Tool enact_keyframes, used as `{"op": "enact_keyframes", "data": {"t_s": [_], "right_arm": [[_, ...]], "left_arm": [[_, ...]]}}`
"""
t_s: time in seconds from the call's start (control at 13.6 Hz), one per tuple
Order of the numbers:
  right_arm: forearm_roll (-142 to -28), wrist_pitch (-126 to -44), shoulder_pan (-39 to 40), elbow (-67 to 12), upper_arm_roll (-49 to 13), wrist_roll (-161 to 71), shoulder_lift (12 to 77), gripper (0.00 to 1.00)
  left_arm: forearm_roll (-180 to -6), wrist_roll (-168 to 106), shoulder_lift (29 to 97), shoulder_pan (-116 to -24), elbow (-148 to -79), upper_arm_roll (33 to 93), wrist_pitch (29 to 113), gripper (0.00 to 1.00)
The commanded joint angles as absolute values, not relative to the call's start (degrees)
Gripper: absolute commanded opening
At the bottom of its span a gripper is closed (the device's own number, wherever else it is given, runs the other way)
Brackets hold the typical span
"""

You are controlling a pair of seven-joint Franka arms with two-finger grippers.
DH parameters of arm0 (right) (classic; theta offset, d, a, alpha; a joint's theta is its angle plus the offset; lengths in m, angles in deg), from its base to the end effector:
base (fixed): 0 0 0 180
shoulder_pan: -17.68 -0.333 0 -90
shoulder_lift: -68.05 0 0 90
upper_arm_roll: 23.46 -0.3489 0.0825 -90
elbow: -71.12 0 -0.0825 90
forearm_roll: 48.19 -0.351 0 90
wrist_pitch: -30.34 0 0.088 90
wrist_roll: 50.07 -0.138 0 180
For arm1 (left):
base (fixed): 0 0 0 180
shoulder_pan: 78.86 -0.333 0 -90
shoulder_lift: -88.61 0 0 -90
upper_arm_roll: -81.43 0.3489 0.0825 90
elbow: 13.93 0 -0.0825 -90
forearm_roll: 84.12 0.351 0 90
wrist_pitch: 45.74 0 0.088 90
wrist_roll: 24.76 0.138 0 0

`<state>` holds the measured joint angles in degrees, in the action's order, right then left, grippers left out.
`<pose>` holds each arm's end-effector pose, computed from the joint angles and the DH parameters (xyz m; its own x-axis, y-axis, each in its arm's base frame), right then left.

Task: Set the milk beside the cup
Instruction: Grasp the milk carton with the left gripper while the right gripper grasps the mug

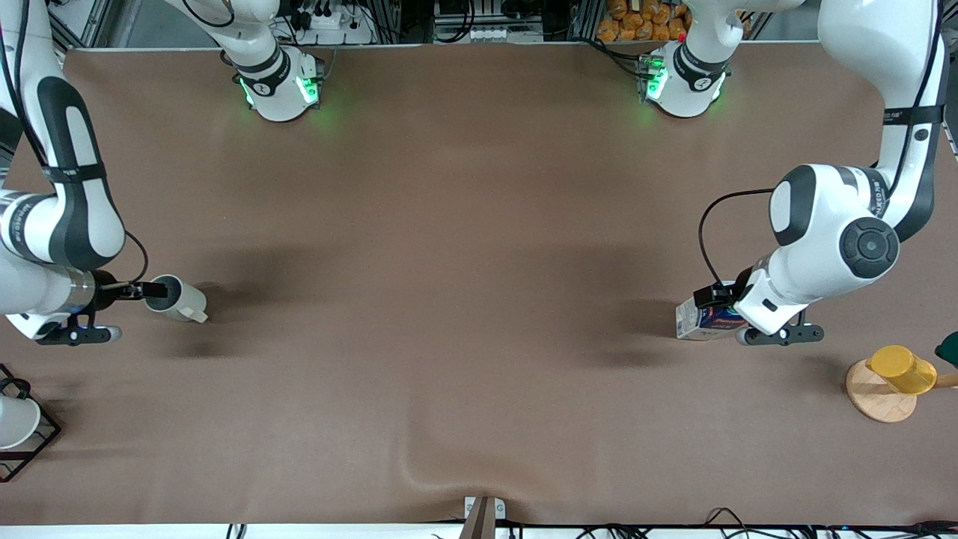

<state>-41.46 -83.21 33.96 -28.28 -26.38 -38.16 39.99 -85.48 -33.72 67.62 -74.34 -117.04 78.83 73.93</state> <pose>0.5984 -0.1561 0.2996 0.9678 0.0284 -0.2500 0.0340 -0.9993 0.0180 0.6113 -0.0759 0.3566 0.9956 0.0459 -0.0818 0.0480 -0.9986 0.0234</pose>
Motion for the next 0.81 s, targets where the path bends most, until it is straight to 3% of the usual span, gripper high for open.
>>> {"op": "enact_keyframes", "data": {"t_s": [0.0,0.44,0.51,0.59,0.66,0.73], "right_arm": [[-40.46,-84.09,35.96,-27.23,-27.15,-36.89,37.73,1.0],[-41.16,-85.41,38.25,-27.49,-27.23,-32.75,34.66,1.0],[-41.25,-85.41,38.25,-27.49,-27.23,-32.75,34.48,0.81],[-41.25,-85.58,38.25,-27.49,-27.32,-32.75,34.3,0.39],[-41.42,-85.76,38.33,-27.49,-27.32,-32.75,34.3,0.09],[-41.95,-85.76,38.68,-27.49,-27.32,-32.75,34.13,0.0]], "left_arm": [[-84.21,-33.72,65.94,-74.73,-116.59,78.97,74.76,1.0],[-83.42,-33.37,65.23,-75.08,-116.5,78.97,75.02,1.0],[-83.42,-33.28,65.23,-75.08,-116.58,78.97,75.02,1.0],[-83.42,-33.28,65.23,-75.0,-116.5,78.97,75.02,1.0],[-83.24,-33.28,65.14,-75.0,-116.58,78.97,75.02,1.0],[-83.15,-33.28,65.14,-75.08,-116.59,78.97,75.02,1.0]]}}
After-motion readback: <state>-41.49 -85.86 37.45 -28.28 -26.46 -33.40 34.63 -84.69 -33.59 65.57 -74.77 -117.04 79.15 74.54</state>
